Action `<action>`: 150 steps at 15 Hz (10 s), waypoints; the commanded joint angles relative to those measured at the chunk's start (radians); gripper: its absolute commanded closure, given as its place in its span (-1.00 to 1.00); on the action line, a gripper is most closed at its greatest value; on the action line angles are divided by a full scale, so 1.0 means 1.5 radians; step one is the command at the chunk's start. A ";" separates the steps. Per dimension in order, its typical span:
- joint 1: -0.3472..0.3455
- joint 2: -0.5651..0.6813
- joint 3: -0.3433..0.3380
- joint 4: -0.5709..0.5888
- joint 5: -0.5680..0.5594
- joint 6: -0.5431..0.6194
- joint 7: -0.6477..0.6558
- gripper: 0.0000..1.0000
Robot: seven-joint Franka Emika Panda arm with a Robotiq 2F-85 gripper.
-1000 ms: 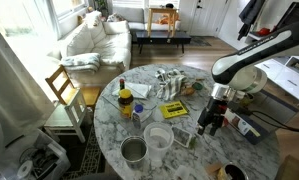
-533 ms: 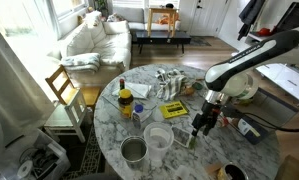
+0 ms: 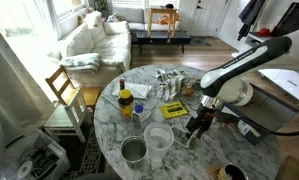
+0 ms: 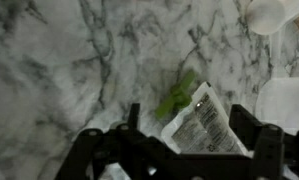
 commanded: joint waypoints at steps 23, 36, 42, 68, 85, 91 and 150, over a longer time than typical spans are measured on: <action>-0.058 -0.017 -0.035 0.032 0.037 -0.286 0.034 0.99; -0.048 -0.017 -0.097 0.073 0.055 -0.452 0.205 0.99; -0.045 -0.012 -0.107 0.081 0.071 -0.453 0.299 0.99; -0.028 0.034 -0.137 0.128 0.072 -0.441 0.462 0.23; -0.012 -0.092 -0.139 0.108 -0.007 -0.345 0.465 -0.98; -0.005 -0.120 -0.140 0.096 -0.017 -0.296 0.481 -1.00; 0.109 -0.225 -0.016 0.249 -0.238 -0.512 0.577 0.90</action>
